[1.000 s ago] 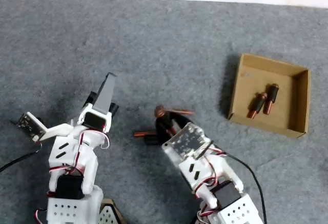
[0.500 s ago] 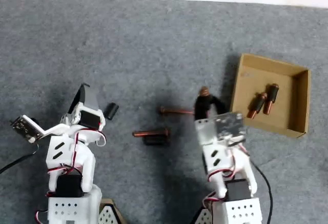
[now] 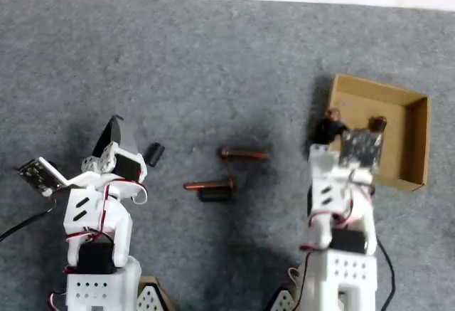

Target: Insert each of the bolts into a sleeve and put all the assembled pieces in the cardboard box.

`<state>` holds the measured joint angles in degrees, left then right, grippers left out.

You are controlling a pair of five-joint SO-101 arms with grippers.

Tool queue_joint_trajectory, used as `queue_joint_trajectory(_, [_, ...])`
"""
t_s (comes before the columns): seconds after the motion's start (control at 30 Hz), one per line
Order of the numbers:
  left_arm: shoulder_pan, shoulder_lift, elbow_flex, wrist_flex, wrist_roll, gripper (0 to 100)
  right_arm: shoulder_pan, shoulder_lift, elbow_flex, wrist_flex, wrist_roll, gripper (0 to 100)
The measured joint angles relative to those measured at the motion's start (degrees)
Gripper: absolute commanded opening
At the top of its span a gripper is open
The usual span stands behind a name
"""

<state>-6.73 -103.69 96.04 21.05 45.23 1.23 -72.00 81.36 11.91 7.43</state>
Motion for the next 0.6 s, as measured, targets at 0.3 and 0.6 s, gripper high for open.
queue_joint_trajectory(0.3, [0.0, 0.0, 0.0, 1.23, -0.44, 1, 5.19, 37.89, -19.52, -1.32, -14.24, 0.5])
queue_joint_trajectory(0.6, [0.0, 0.0, 0.0, 1.23, -0.44, 1, 8.62, 51.96, -20.84, -10.37, -18.9, 4.1])
